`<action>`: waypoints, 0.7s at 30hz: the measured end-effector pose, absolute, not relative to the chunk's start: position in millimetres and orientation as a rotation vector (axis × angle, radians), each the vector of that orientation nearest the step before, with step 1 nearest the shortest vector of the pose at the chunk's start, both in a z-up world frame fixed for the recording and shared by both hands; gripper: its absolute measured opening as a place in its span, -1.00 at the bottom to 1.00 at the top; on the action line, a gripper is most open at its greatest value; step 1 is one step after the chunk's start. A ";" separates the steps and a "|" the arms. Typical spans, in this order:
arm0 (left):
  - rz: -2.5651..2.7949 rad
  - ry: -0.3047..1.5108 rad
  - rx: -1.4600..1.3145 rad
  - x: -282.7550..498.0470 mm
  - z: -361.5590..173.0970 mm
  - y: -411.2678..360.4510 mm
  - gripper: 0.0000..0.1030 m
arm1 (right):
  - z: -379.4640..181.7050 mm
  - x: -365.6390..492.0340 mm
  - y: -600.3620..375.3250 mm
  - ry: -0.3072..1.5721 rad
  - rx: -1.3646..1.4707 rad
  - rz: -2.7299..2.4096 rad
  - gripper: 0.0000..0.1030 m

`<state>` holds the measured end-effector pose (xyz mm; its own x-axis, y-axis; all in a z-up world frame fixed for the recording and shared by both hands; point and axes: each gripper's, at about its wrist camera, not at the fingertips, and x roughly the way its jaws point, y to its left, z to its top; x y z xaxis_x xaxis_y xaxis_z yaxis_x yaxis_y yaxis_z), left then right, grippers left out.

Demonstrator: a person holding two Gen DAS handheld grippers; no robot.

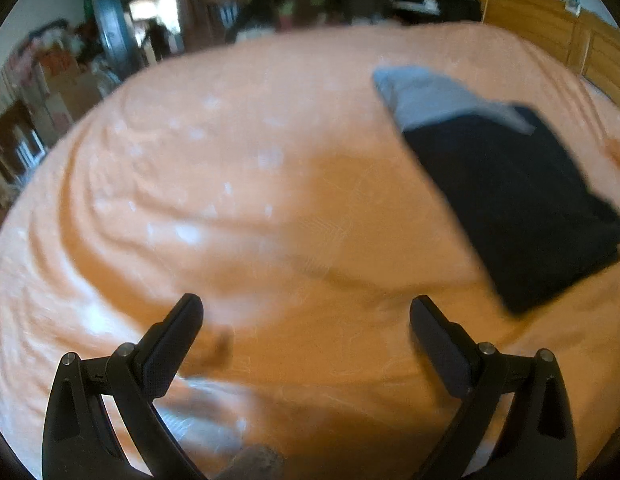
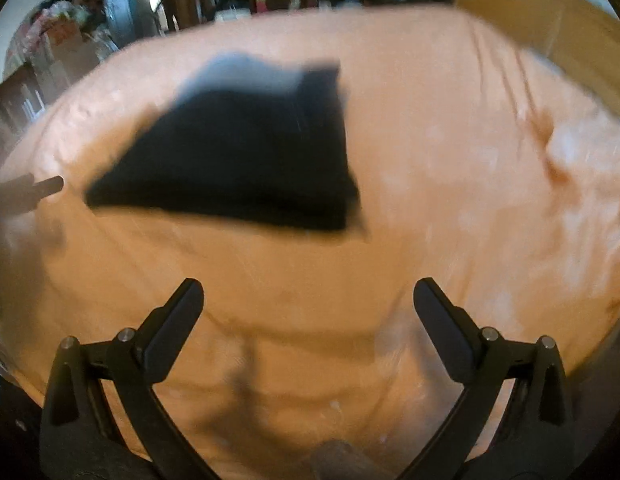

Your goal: Fold small clothes

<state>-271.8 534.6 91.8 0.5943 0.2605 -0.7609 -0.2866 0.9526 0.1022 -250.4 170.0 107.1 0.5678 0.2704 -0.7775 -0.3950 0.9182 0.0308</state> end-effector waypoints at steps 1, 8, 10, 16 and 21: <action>0.307 0.835 -0.041 -277.1 111.9 528.0 1.00 | 127.4 -252.2 174.0 0.844 -0.155 0.390 1.00; 0.295 0.421 -0.042 -338.7 281.4 467.0 1.00 | 270.2 -286.1 203.1 0.550 -0.158 0.336 1.00; 0.232 0.385 -0.125 -352.4 304.9 460.3 1.00 | 288.2 -289.0 204.9 0.560 -0.111 0.364 1.00; 0.252 0.456 -0.128 -370.7 316.9 440.0 1.00 | 301.7 -297.5 210.4 0.583 -0.118 0.354 0.99; 0.255 0.486 -0.101 -381.4 317.0 424.1 1.00 | 293.0 -303.9 211.2 0.611 -0.122 0.359 0.99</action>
<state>-381.4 424.1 317.0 0.8531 0.2184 -0.4738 -0.2660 0.9633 -0.0350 -303.9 211.2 293.0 0.7600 0.2929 -0.5803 -0.3641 0.9313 -0.0068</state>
